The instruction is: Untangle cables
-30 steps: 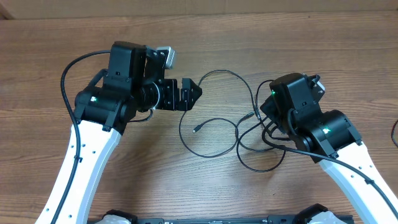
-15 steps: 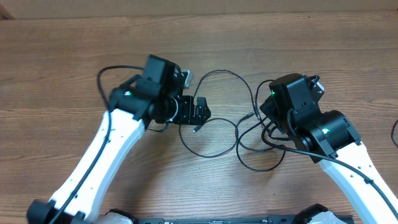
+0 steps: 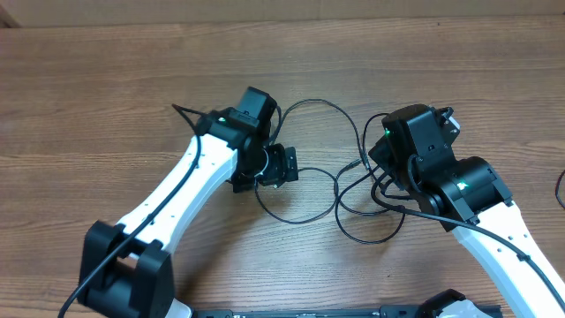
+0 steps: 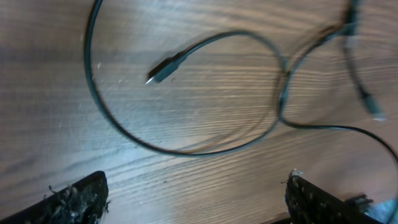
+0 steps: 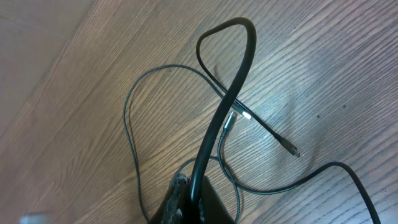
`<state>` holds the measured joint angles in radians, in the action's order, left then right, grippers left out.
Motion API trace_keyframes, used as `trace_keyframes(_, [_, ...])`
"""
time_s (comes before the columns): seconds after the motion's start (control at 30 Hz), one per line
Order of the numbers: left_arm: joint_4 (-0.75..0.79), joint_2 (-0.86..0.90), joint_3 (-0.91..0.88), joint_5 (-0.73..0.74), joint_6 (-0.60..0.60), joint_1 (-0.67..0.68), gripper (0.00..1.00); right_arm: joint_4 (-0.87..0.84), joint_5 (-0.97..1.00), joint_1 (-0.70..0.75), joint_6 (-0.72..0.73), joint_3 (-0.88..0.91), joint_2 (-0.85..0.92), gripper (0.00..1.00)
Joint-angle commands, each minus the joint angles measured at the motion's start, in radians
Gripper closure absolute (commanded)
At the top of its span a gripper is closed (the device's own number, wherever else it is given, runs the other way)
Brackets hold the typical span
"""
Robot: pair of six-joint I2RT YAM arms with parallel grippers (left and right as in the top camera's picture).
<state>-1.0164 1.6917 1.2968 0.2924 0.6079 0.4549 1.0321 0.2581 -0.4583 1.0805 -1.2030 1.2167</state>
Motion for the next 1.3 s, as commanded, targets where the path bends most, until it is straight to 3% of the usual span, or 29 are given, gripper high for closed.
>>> trace_keyframes(0.0, [-0.023, 0.030, -0.004, -0.065, 0.131, 0.006, 0.10, -0.006, -0.002, 0.002, 0.005, 0.006, -0.008, 0.96])
trace_keyframes(0.37, [-0.026, 0.076, -0.011, -0.082, 0.438, 0.036, 0.07, -0.005, -0.014, 0.002, 0.005, 0.006, -0.008, 0.96])
trace_keyframes(0.43, [-0.027, 0.084, -0.017, -0.082, 0.529, 0.063, 0.00, -0.005, -0.014, 0.002, 0.005, 0.006, -0.008, 0.96])
trace_keyframes(0.7, [0.003, 0.156, -0.019, 0.029, 0.986, 0.188, 0.00, 0.000, -0.014, 0.002, 0.005, 0.006, -0.008, 0.96])
trace_keyframes(0.9, [0.063, 0.201, -0.020, 0.078, 1.241, 0.245, 0.00, 0.035, -0.013, 0.002, 0.004, 0.006, -0.008, 0.96])
trace_keyframes(1.07, [0.153, 0.221, -0.020, 0.029, 1.331, 0.265, 0.01, 0.040, -0.013, 0.002, 0.004, 0.006, -0.008, 0.96])
trace_keyframes(1.27, [0.183, 0.280, -0.020, 0.024, 1.336, 0.310, 0.07, 0.040, -0.029, 0.002, 0.005, 0.006, -0.008, 0.96])
